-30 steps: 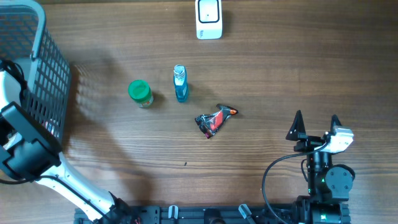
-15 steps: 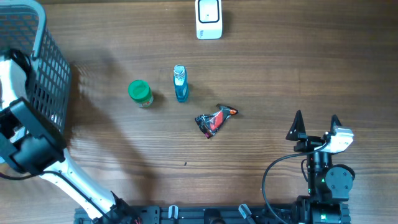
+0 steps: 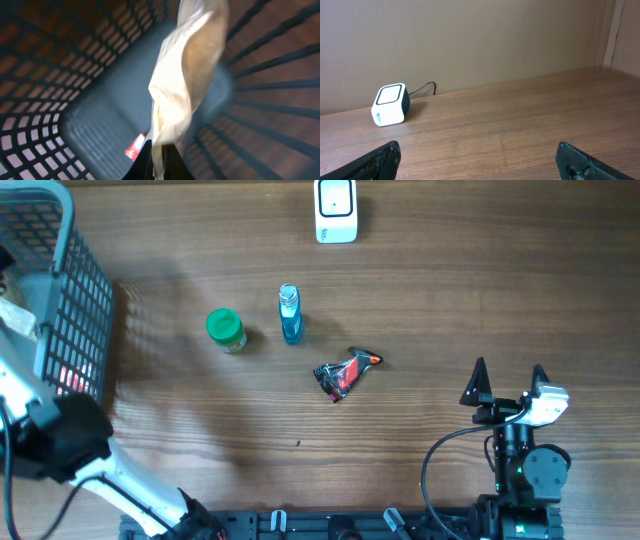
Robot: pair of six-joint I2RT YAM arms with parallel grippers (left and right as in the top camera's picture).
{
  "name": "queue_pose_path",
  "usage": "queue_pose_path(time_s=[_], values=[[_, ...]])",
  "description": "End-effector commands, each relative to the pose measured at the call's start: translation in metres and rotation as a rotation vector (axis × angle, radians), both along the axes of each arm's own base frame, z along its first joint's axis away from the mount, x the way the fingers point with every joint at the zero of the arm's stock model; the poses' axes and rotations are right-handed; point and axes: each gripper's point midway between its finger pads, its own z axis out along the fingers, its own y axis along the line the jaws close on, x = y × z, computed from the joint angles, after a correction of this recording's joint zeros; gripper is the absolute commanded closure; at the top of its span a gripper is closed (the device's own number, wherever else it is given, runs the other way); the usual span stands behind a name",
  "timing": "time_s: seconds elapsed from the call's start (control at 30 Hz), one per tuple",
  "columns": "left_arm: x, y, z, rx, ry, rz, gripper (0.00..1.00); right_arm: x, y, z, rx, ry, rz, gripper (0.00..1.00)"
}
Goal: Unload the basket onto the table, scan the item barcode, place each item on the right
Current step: 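Grasp the PanTree bag inside the basket with the left gripper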
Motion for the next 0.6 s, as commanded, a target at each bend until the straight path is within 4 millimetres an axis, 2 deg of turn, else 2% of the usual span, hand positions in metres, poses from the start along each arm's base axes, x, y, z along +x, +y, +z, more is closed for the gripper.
queue_pose_path(time_s=[0.0, 0.1, 0.17, 0.27, 0.3, 0.33, 0.37, 0.57], values=[[-0.002, -0.028, 0.054, -0.013, -0.179, -0.072, 0.96, 0.000, 0.003, 0.001, -0.020, -0.003, 0.016, 0.00], [0.003, -0.057, 0.084, -0.073, -0.316, -0.168, 0.96, 0.000, 0.003, 0.001, -0.020, -0.003, 0.016, 0.00], [0.003, -0.068, 0.099, -0.085, -0.372, -0.205, 0.96, 0.000, 0.003, 0.001, -0.020, -0.003, 0.016, 0.00], [-0.002, -0.068, 0.095, -0.088, -0.350, -0.194, 0.96, 0.000, 0.003, 0.001, -0.020, -0.003, 0.016, 0.00], [-0.004, -0.066, 0.090, -0.088, -0.328, -0.182, 0.91, 0.000, 0.003, 0.001, -0.020, -0.003, 0.016, 0.00], [-0.005, -0.063, 0.084, -0.087, -0.301, -0.167, 0.42, 0.000, 0.003, 0.001, -0.020, -0.003, 0.016, 0.00], [-0.006, -0.058, 0.075, -0.085, -0.268, -0.149, 0.00, 0.000, 0.003, 0.001, -0.020, -0.003, 0.017, 0.00], [0.000, -0.025, 0.018, -0.092, -0.088, -0.059, 0.00, 0.000, 0.003, 0.001, -0.020, -0.003, 0.016, 0.00]])
